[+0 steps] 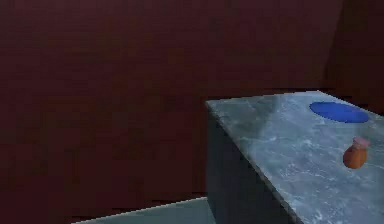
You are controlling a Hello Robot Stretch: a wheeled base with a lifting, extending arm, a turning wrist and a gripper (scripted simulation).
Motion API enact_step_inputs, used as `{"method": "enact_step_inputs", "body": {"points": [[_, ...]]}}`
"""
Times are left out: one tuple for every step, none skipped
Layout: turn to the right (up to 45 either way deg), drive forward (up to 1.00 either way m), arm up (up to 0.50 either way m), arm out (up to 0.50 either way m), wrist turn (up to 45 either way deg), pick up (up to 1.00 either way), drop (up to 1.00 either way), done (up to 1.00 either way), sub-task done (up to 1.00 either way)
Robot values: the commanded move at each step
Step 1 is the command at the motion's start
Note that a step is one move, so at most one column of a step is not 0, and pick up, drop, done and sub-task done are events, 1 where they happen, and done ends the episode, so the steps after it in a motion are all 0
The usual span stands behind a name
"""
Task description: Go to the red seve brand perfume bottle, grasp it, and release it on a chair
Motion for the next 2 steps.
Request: {"method": "enact_step_inputs", "body": {"points": [[-42.0,0.0,0.0,0.0,0.0,0.0,0.0,0.0,0.0],[33.0,0.0,0.0,0.0,0.0,0.0,0.0,0.0,0.0]]}}
